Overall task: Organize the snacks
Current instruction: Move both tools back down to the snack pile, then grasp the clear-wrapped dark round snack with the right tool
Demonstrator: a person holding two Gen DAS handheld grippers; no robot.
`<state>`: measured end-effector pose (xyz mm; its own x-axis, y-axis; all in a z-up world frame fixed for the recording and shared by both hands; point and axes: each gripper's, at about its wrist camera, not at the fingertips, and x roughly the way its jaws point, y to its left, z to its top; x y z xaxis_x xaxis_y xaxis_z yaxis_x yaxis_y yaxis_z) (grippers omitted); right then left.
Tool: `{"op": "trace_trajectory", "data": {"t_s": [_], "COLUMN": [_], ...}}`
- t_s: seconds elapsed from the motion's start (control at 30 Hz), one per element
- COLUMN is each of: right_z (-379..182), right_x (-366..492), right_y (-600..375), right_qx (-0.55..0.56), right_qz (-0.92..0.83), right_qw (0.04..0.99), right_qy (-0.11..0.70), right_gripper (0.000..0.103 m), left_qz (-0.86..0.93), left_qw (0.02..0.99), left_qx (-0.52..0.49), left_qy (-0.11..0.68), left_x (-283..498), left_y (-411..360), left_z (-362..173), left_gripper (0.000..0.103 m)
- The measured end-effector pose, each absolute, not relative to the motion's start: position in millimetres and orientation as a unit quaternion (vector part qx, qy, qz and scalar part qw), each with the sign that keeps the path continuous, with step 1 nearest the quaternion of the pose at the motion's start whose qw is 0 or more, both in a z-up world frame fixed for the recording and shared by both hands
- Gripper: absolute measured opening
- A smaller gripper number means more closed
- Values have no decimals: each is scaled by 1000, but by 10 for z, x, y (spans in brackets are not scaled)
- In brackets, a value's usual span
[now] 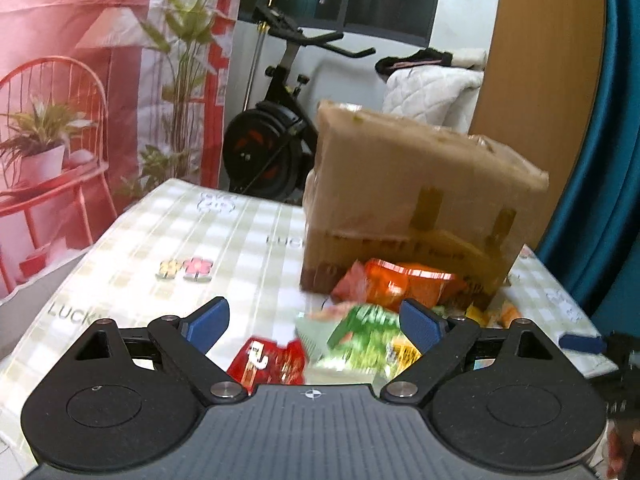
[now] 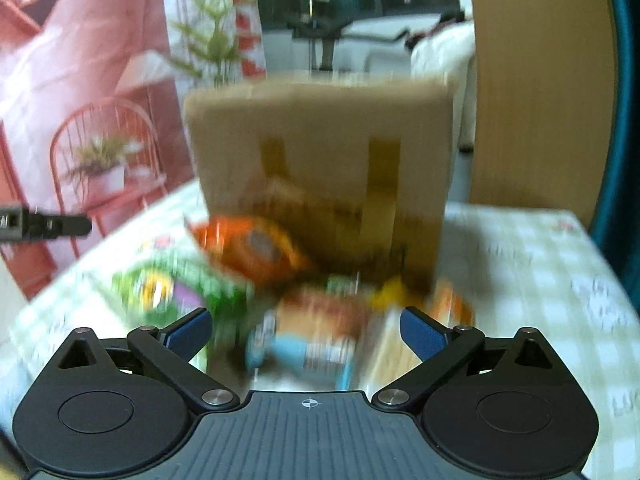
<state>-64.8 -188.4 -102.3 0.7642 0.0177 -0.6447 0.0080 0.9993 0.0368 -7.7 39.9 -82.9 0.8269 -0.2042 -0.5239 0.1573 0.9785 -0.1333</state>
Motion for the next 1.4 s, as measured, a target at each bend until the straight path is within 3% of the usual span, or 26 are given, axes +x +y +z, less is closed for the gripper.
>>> {"op": "trace_trajectory", "data": {"t_s": [0.4, 0.57, 0.7, 0.77, 0.93, 1.27, 1.4], "right_z": [-1571, -1671, -1704, -1696, -1649, -1326, -1204], "right_x": [-817, -753, -750, -770, -771, -762, -737], "right_y": [-1786, -1652, -1584, -1588, -1702, -1785, -1877], "right_qx": [53, 20, -25, -37, -13, 16, 24], "right_qz": [13, 10, 13, 11, 12, 36, 30], "right_qw": [890, 884, 886, 889, 900, 927, 935], "right_qy": [453, 467, 463, 456, 435, 373, 353], "right_gripper": [97, 83, 76, 63, 53, 52, 52], "left_qz": [-84, -76, -67, -63, -54, -20, -10], "left_qw": [951, 950, 949, 948, 946, 943, 941], "left_qx": [-13, -15, -18, -20, -26, -42, -51], "left_qy": [296, 302, 307, 311, 318, 329, 333], "left_x": [-209, -193, -175, -166, -137, 7, 116], "left_y": [378, 435, 465, 486, 535, 802, 909], "left_z": [-1079, -1127, -1163, -1184, -1225, -1306, -1364], "left_gripper": [92, 92, 92, 91, 86, 70, 70]}}
